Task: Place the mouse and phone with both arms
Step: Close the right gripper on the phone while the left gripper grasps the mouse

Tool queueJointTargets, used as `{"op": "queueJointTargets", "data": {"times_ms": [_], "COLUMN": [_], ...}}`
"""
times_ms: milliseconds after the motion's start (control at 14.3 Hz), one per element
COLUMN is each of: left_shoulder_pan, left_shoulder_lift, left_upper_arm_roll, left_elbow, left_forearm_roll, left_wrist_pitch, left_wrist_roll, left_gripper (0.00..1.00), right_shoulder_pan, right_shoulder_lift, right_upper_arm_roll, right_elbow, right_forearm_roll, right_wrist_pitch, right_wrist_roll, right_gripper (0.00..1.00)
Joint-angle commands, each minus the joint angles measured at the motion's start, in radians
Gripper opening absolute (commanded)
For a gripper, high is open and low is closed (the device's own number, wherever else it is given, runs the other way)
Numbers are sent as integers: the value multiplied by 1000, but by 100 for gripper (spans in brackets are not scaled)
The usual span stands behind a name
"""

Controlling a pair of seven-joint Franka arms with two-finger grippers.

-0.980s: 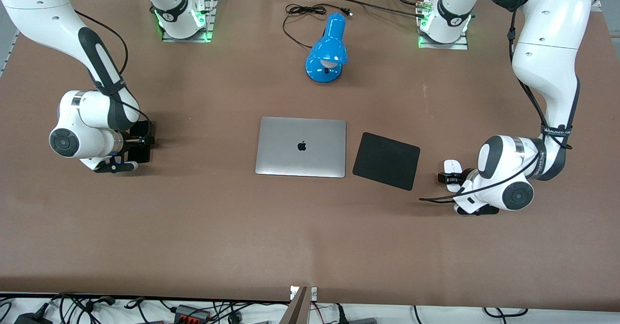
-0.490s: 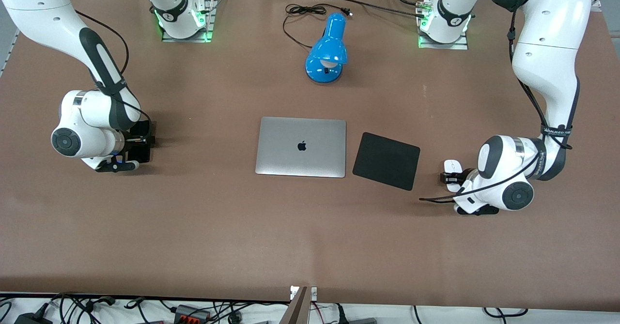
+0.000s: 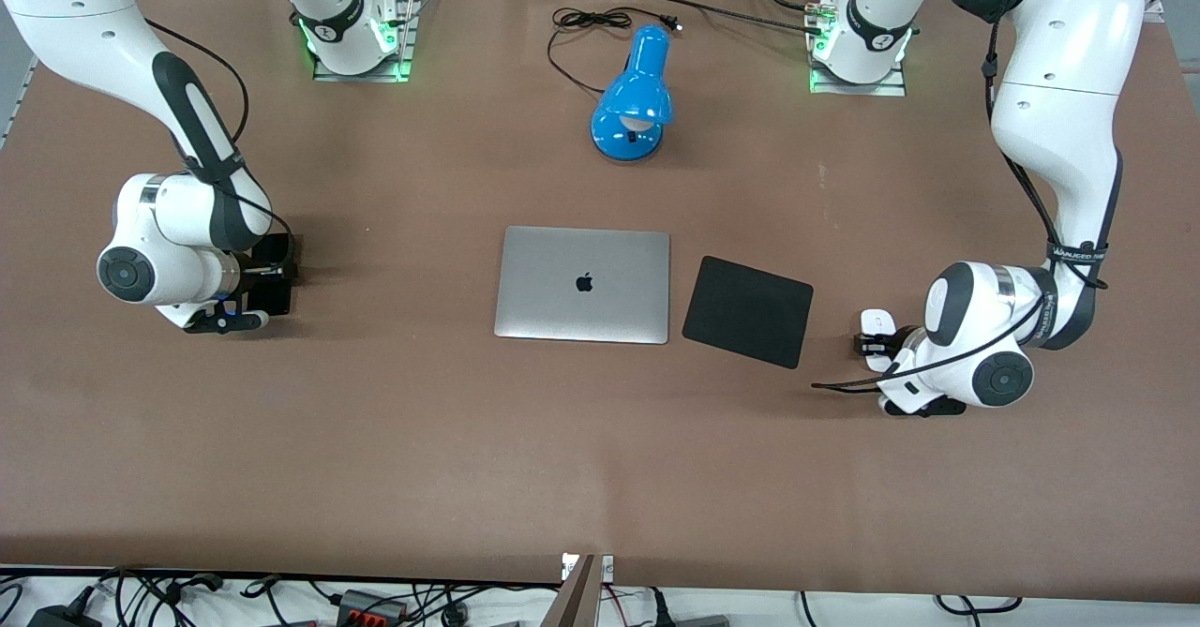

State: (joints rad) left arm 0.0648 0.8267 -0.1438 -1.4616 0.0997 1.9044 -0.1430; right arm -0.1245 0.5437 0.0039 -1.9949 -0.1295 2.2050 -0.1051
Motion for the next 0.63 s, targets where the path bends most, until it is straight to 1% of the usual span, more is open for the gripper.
{"op": "queueJointTargets", "data": {"times_ms": [0,70,210,350,420,560], "left_shoulder_pan": [6,6,6,4,0,7], "left_shoulder_lift": [6,5,0,-6,-7,-15], "left_upper_arm_roll": [-7,-7,-7,-8,-14,-49], "left_elbow": [20,21,26,30,32,32], "left_forearm_roll": [14,14,14,14,12,12], "left_wrist_pitch": [-1,-2,-5,-11,-16,-16], "left_wrist_roll": [32,43,51,51,49,37], "left_gripper": [56,54,54,54,54,54], "right_shoulder_pan": [-14,-15,-9,0,6,6], "right_shoulder_lift": [4,-2,-31,-74,-85,-90], "right_upper_arm_roll": [8,10,13,21,39,92], "right_elbow": [-10,-5,14,53,85,161], "right_forearm_roll": [-21,-19,-16,-10,-3,4], "right_wrist_pitch": [-2,-17,-56,-132,-175,-255], "right_wrist_roll": [-18,-34,-56,-54,-54,-39], "right_gripper": [25,21,19,18,18,18]}}
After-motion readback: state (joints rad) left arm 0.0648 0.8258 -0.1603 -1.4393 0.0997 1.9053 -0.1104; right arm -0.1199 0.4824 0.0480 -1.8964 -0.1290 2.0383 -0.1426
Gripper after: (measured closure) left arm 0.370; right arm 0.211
